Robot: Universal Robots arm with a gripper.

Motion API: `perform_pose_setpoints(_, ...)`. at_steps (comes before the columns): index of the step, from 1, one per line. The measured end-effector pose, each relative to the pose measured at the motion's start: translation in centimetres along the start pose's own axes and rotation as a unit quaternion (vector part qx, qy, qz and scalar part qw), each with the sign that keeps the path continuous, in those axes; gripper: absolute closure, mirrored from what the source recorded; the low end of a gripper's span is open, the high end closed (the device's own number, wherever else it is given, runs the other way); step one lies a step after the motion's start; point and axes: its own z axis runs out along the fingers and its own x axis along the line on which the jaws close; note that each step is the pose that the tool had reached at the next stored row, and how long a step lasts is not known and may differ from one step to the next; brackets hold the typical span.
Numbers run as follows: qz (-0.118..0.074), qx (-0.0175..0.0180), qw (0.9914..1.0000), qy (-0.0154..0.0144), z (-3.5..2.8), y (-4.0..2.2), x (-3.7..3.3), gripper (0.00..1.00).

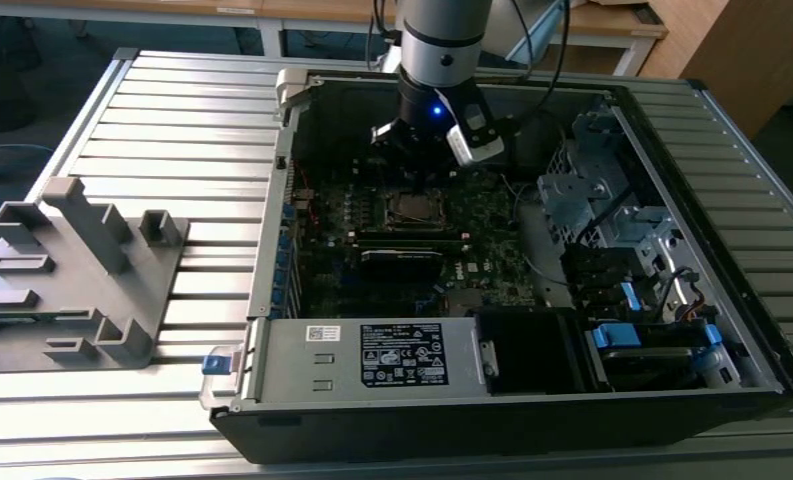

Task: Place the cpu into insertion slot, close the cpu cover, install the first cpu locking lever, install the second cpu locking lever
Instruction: 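Install the first cpu locking lever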

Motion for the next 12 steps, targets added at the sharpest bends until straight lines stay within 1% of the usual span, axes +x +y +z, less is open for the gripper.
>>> perform_pose_setpoints(6, 0.000, 0.0001, 1.00000, 0.0001, -0.26, 0.01, 0.00, 0.89)
perform_pose_setpoints(10, 0.000, 0.0000, 1.00000, 0.0000, -0.75, 0.03, 0.00, 0.89)
perform_pose_setpoints(12, 0.000, 0.0000, 1.00000, 0.0000, -0.85, 0.04, -0.01, 0.89)
